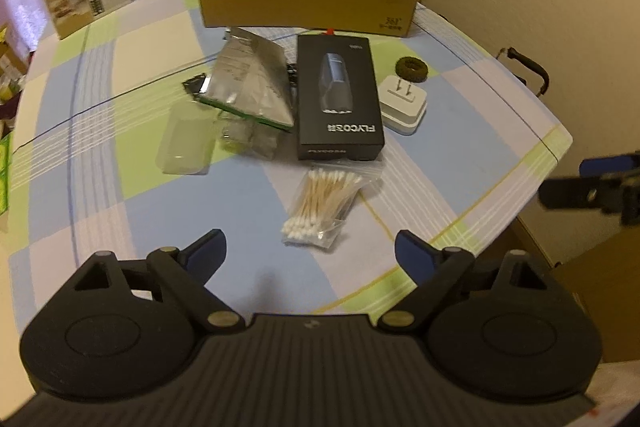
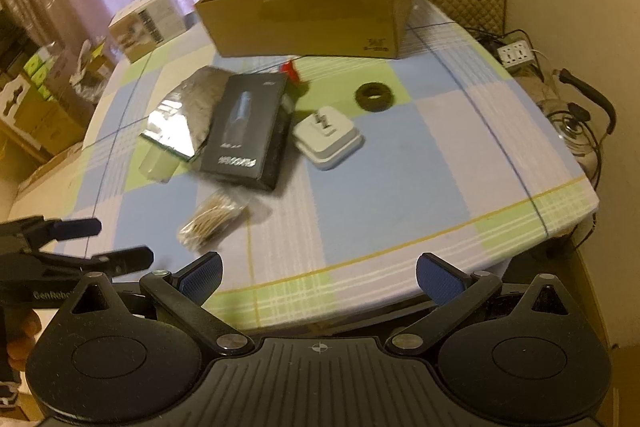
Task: Organize objects
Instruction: 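Move both tools toward the items on the table, then grasp the cotton swab bag with the left tool while the right tool approaches the white plug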
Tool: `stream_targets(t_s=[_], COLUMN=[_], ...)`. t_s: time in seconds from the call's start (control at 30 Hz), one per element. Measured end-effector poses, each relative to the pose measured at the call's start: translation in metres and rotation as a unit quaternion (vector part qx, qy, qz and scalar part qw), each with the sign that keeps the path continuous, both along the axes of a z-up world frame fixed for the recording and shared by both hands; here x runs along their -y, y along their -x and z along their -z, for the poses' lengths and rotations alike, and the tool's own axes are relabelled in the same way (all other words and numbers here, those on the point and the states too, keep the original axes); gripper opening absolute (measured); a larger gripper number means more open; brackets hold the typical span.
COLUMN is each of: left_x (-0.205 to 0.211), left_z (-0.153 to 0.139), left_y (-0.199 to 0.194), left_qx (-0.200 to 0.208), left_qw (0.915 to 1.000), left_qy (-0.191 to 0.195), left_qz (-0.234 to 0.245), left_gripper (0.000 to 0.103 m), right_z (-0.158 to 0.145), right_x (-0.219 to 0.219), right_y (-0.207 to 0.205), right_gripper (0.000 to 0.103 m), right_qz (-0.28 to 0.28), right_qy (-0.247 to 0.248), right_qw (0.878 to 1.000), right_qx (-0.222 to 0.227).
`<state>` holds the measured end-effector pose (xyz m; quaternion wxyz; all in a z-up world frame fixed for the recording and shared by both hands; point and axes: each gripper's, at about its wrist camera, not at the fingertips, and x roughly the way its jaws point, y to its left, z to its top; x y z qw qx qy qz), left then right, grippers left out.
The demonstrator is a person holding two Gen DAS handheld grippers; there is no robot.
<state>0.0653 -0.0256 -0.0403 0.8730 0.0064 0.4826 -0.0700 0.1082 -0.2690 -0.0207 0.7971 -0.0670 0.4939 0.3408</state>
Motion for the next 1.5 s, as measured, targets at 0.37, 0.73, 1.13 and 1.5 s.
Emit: stream_targets(t_s=[0.37, 0.73, 1.13, 1.5], left_x=[0.002, 0.001, 0.007, -0.013], left_z=[0.045, 0.071, 0.079, 0.059], left_y=[-0.040, -0.077, -0.086, -0.057], left_qx=[-0.024, -0.052, -0.045, -0.039], left_qw=[0.9994, 0.9987, 0.9990, 0.9964], left_qy=[-0.001, -0.001, 0.004, 0.028], left_qz=[-0.023, -0.001, 0.008, -0.070], left_gripper=[0.073, 0.054, 0.031, 0.021], right_z=[0.003, 0.010, 0.016, 0.027], right_x=[0.018, 0.019, 0.002, -0.037], right_y=[-0.034, -0.065, -0.098, -0.121], right_gripper=[0.101, 0.101, 0.101, 0.101], right_qz=[0.036, 0.046, 0.019, -0.084], right_qy=[0.007, 0.014, 0.009, -0.003], right_qw=[0.999, 0.999, 1.000, 0.996], right_qx=[0.005, -0.002, 0.005, 0.033])
